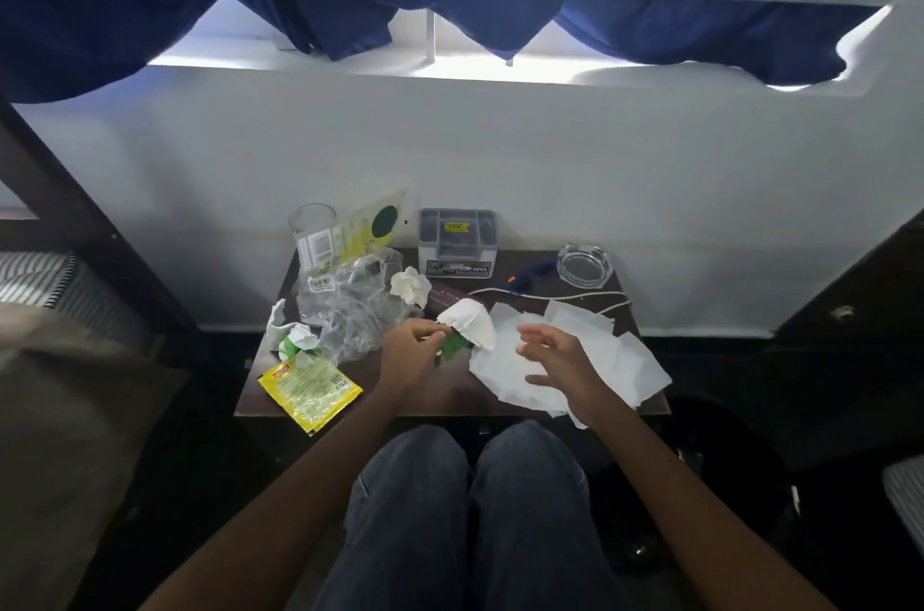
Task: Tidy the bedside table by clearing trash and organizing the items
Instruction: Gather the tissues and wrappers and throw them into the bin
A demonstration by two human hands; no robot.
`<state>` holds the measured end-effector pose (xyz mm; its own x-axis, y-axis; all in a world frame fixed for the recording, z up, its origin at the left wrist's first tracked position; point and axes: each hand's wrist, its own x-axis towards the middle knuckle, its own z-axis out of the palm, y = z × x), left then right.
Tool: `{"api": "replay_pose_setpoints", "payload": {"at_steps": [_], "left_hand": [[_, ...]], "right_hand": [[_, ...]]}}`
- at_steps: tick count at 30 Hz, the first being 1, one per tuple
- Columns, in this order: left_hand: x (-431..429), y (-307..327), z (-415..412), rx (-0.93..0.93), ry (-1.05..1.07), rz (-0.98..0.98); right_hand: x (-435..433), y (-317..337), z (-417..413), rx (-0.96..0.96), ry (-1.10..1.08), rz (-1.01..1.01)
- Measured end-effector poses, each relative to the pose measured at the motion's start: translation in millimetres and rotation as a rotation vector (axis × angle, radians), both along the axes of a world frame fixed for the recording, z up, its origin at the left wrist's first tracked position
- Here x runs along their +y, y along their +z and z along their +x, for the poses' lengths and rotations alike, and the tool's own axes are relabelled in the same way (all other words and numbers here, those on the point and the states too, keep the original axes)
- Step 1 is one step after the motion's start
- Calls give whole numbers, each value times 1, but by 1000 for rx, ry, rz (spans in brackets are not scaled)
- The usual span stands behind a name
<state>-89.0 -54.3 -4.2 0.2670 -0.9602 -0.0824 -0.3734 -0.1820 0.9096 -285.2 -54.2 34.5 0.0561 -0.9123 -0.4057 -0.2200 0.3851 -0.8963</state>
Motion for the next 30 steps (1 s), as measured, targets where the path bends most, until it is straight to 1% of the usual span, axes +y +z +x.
{"api": "replay_pose_setpoints", "payload": {"at_steps": [3,5,7,9,11,15,18,21,24,27,30], "left_hand": [[0,20,-15,206,-57,70],[0,31,-27,308,-103,130],[1,38,-40,342,-170,182],[2,40,-53,356,-230,213],[4,40,-65,349,-276,233],[4,39,-85,322,-351,277],[3,38,-97,336,-362,300],[3,35,-107,330,-372,318],[5,30,-111,313,-382,333],[5,25,-112,309,-376,354],[2,24,-109,298,-377,371]], "right_hand": [[-4,5,-7,-96,-45,12],[-6,6,-17,-207,-44,80],[-6,4,-31,-331,-23,126],[-5,2,-43,-434,-37,127],[-1,2,-58,-471,-71,110],[7,5,-100,-416,-156,93],[15,1,-140,-348,-280,79],[25,-13,-186,-224,-490,73],[40,-33,-226,-160,-717,134],[55,-52,-254,-170,-839,175],[62,-63,-265,-203,-849,193]]}}
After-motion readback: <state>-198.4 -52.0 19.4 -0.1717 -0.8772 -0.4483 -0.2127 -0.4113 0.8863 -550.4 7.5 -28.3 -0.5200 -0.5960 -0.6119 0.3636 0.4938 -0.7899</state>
